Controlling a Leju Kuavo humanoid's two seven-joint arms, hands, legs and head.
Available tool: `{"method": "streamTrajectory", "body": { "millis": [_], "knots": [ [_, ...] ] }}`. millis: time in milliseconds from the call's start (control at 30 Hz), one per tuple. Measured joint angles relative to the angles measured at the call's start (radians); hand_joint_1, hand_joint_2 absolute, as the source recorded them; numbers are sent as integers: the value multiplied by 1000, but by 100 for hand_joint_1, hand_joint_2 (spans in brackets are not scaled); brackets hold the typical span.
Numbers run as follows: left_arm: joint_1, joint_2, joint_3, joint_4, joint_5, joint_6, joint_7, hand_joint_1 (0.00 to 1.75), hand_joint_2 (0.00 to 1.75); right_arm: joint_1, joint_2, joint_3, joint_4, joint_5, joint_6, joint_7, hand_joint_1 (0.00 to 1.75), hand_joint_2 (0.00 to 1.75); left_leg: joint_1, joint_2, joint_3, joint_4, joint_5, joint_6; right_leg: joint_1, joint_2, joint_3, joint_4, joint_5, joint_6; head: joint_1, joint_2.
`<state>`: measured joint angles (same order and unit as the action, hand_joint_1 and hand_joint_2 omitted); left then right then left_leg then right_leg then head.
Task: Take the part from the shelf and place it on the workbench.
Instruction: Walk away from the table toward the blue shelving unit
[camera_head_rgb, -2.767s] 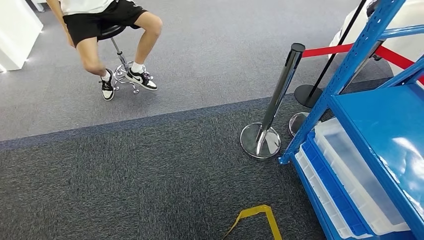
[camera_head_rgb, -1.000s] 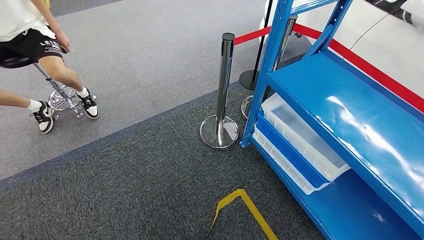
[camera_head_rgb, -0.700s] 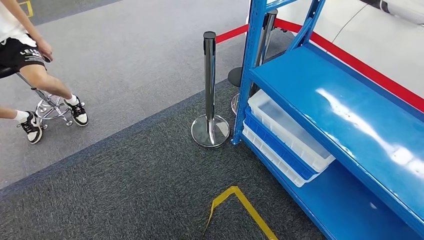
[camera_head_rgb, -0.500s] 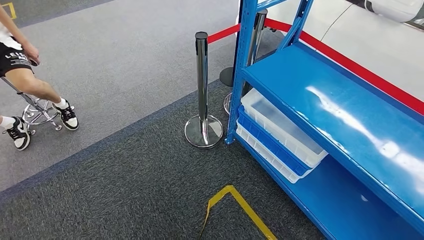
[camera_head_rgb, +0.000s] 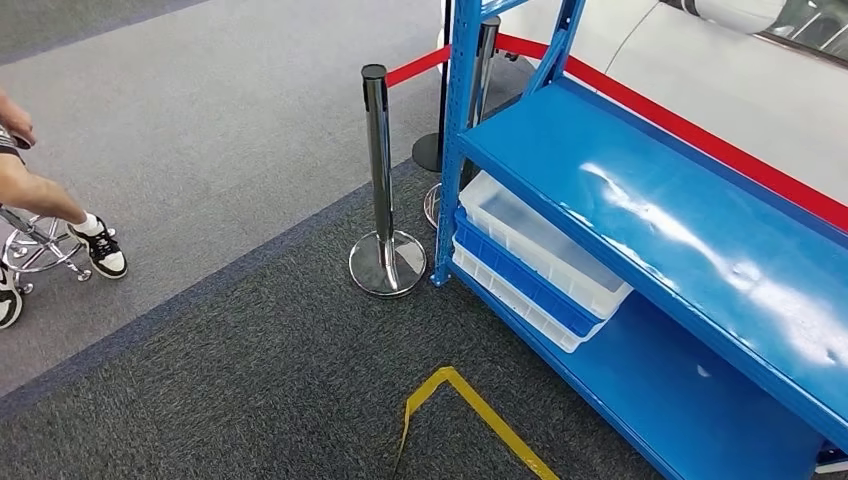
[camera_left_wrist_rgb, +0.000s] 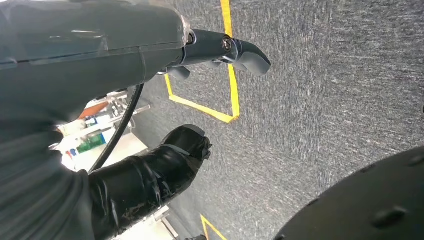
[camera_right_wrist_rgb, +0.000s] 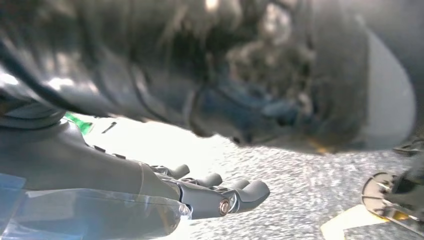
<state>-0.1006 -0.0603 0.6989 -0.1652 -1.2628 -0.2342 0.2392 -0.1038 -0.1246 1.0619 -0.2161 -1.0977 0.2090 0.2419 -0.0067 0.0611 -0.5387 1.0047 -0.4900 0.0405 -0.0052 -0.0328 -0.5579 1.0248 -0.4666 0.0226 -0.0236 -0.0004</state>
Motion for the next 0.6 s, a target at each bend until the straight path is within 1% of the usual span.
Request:
{"method": "streamTrajectory", "body": {
  "millis": [33,100,133,167,200,233,267,300,333,367,400,433,467,500,533,567,600],
  "knots": [
    [-1,0,0,0,0,0,0,0,175,0,0,-1,0,-1,0,-2,0,0,-2,5,0,1,-2,-5,3,2,1,-8,-2,-6,0,0],
    [-4,0,0,0,0,1,0,0,175,1,1,-1,0,-1,0,-4,0,0,-1,11,2,3,-5,-14,1,15,0,-11,1,-18,-1,0],
    [-5,1,0,0,0,1,0,0,175,2,1,-1,0,-1,0,-4,0,0,0,4,0,12,-14,-20,0,20,0,-13,3,-23,-2,0],
    [-5,1,0,0,1,2,-1,0,175,2,2,-2,0,-2,1,-6,0,0,2,-8,-11,38,-33,-27,-3,25,1,-15,6,-29,-4,0],
    [-5,2,0,0,3,2,-2,0,175,1,2,-2,0,-2,1,-7,0,0,4,-25,-31,84,-62,-32,-5,30,0,-17,8,-34,-6,0],
    [-4,2,0,0,4,2,-3,0,175,1,3,-2,0,-2,1,-9,0,0,7,-40,-60,147,-96,-37,-5,36,-2,-17,9,-36,-9,0],
    [-3,2,0,0,6,3,-4,0,175,0,3,-2,0,-2,1,-11,0,0,8,-47,-93,215,-127,-40,-5,43,-4,-16,10,-39,-10,0],
    [-1,2,0,0,7,3,-5,0,175,0,3,-2,0,-2,1,-12,0,0,9,-50,-119,268,-144,-41,-4,50,-6,-16,11,-39,-10,0],
    [0,2,0,0,7,3,-6,0,175,0,3,-2,1,-2,1,-13,0,0,9,-51,-131,290,-142,-41,-4,59,-7,-15,11,-40,-10,0],
    [1,2,0,0,7,3,-7,0,175,1,3,-2,1,-2,1,-14,0,0,9,-52,-124,272,-120,-39,-3,68,-7,-14,11,-40,-10,0],
    [1,2,0,0,7,3,-7,0,175,1,4,-2,1,-2,0,-15,0,0,9,-56,-99,217,-84,-35,-3,77,-6,-13,11,-39,-10,0],
    [1,2,0,0,7,3,-8,0,175,1,4,-3,1,-2,0,-15,0,0,9,-68,-64,143,-46,-30,-3,86,-5,-12,11,-38,-10,0],
    [1,3,0,0,7,3,-8,0,175,1,5,-3,1,-2,1,-16,0,0,9,-83,-34,76,-20,-25,-2,94,-5,-11,12,-35,-10,0],
    [1,4,0,0,7,3,-8,0,175,0,6,-3,1,-2,1,-17,0,0,8,-94,-13,30,-5,-21,-2,101,-7,-11,13,-31,-10,0],
    [0,4,0,0,7,3,-9,0,175,0,7,-3,1,-2,1,-18,0,0,6,-102,-3,8,-2,-18,-3,106,-10,-11,14,-25,-10,0],
    [-2,5,0,0,7,3,-9,0,175,0,8,-3,2,-2,0,-18,0,0,4,-100,-2,5,-3,-16,-3,111,-12,-12,16,-18,-9,0],
    [-3,4,0,0,7,3,-10,0,175,1,8,-3,2,-2,0,-19,0,0,5,-94,-2,3,0,-13,-3,117,-13,-14,19,-12,-9,0]
  ]
}}
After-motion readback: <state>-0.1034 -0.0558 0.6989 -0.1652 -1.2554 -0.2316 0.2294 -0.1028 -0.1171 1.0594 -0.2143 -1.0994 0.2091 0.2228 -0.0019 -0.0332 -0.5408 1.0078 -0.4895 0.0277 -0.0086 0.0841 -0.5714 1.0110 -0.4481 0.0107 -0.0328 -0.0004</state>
